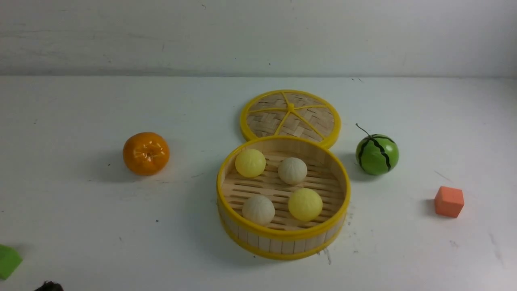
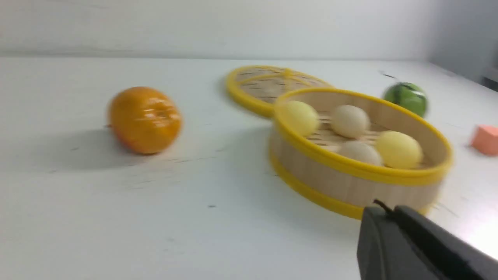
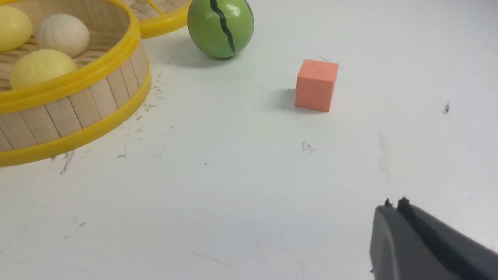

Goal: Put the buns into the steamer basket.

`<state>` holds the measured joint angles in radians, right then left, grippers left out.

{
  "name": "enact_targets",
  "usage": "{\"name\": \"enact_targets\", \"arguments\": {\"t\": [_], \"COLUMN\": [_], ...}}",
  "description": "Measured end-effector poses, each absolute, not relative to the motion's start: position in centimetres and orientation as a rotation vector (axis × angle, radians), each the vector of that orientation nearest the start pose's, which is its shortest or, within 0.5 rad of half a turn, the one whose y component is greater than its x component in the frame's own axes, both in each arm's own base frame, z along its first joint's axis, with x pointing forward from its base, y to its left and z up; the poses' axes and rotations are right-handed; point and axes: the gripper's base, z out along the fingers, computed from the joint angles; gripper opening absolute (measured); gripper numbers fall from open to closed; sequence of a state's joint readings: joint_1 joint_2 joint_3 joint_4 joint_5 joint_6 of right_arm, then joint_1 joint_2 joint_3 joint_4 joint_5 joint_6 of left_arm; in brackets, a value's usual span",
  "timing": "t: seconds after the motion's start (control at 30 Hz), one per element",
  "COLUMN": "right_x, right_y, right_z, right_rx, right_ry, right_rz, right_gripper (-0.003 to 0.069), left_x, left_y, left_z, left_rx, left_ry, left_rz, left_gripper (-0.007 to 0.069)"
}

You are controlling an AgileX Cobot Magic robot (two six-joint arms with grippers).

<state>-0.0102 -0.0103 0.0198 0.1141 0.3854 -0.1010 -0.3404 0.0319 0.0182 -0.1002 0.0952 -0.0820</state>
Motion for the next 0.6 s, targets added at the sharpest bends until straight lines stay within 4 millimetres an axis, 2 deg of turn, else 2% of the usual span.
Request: {"name": "enact_targets", "arguments": {"t": [0.13,0.23,0.37,0.6], "right_x": [5.2,5.2,5.2,5.2], "right_y": [0.3,0.4,0.4,0.4], "right_z": [17.3,17.3,17.3,17.3], "right_rx": [-0.015,-0.014,-0.014,-0.014], "right_ry": [1.875,1.876,1.876,1.876], "right_rz": [0.039,0.039,0.039,0.039], "right_gripper": [-0.001,-0.001,-0.001,-0.0003], "left_x": [5.4,5.2,5.1,5.1], "left_y": [-1.2,-1.1,-1.2,-1.2], "left_z": [18.3,17.1,17.0,17.0], "left_rx": [-0.042,-0.145,-0.223,-0.242], "left_ry": [1.769,1.873,1.886,1.885], "left_rz": [-0.343,-0.367,-0.43,-0.445], "left_gripper": [-0.0014,-0.0014,-0.0014,-0.0014]}}
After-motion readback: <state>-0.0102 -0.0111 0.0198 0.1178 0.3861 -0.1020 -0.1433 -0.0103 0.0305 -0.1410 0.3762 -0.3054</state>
